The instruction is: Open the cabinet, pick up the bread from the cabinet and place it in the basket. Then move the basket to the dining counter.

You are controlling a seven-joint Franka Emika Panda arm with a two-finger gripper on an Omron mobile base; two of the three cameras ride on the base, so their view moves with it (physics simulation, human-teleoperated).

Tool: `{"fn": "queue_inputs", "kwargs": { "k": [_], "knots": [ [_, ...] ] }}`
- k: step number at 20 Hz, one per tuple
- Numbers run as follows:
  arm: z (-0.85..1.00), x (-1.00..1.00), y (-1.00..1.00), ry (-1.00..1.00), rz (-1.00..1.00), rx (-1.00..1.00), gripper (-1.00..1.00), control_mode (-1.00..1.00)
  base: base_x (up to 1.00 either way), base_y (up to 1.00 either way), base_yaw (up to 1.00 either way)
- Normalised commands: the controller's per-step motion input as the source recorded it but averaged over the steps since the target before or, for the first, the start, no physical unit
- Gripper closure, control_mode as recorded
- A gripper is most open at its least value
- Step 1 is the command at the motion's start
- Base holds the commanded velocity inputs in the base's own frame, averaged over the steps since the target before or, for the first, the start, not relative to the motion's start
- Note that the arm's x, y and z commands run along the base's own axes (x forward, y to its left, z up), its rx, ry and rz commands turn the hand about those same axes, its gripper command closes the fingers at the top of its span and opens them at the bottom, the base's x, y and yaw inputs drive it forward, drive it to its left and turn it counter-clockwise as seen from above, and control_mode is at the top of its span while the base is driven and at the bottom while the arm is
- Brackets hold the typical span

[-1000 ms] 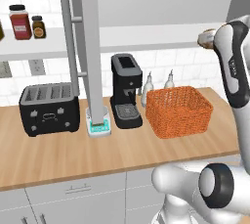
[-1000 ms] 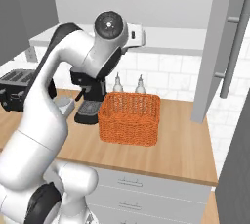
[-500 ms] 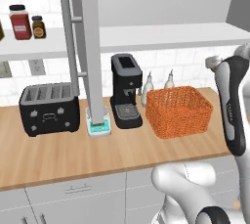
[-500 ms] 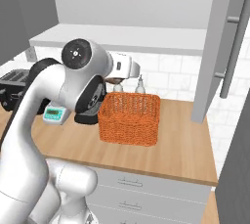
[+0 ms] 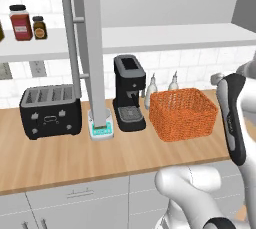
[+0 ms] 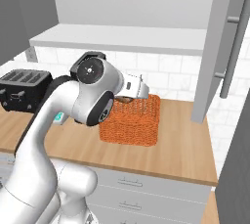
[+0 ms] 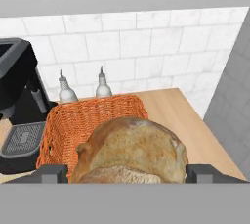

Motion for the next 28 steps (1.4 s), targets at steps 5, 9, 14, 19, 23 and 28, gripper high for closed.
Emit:
{"fn": "queue_inputs", "kwargs": {
  "k": [5,9,14,19,23,28],
  "knots": [
    [-0.66,0.66,0.19,0.00,-0.01,0.09,1.00,-1.00,0.00,0.00,0.00],
    [-0.56,0.95,0.56,0.02,0.00,0.02,1.00,-1.00,0.00,0.00,0.00],
    [-0.28,0.67,0.04,0.19,0.00,0.01,1.00,-1.00,0.00,0.00,0.00],
    [-0.43,0.65,0.00,0.15,0.02,0.03,1.00,-1.00,0.00,0.00,0.00],
    [-0.21,0.54,0.00,0.10,0.02,0.01,1.00,-1.00,0.00,0.00,0.00],
    [-0.53,0.50,0.00,0.12,0.03,0.00,1.00,-1.00,0.00,0.00,0.00]
  ]
}}
